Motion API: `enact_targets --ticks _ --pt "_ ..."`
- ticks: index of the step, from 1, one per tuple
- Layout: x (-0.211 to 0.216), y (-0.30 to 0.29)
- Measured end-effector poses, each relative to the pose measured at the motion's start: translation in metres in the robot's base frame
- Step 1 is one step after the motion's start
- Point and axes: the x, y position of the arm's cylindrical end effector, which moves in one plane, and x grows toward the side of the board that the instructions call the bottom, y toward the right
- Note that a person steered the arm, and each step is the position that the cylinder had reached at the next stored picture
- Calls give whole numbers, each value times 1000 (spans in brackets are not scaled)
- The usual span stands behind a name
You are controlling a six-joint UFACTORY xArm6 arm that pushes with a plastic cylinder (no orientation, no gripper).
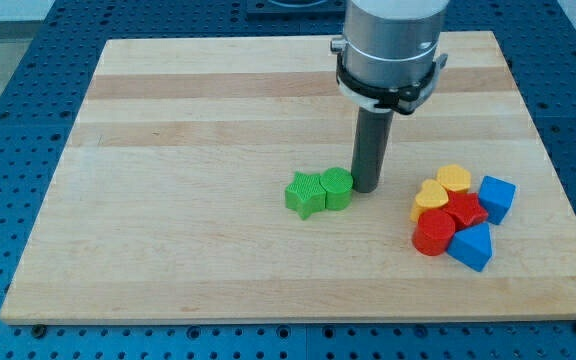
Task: Move yellow heart to the top left of the yellow hexagon
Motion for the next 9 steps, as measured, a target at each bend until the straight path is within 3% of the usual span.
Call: enact_targets --ticks 1,3,9 --pt "38 11" --pt "70 44" --pt "8 73"
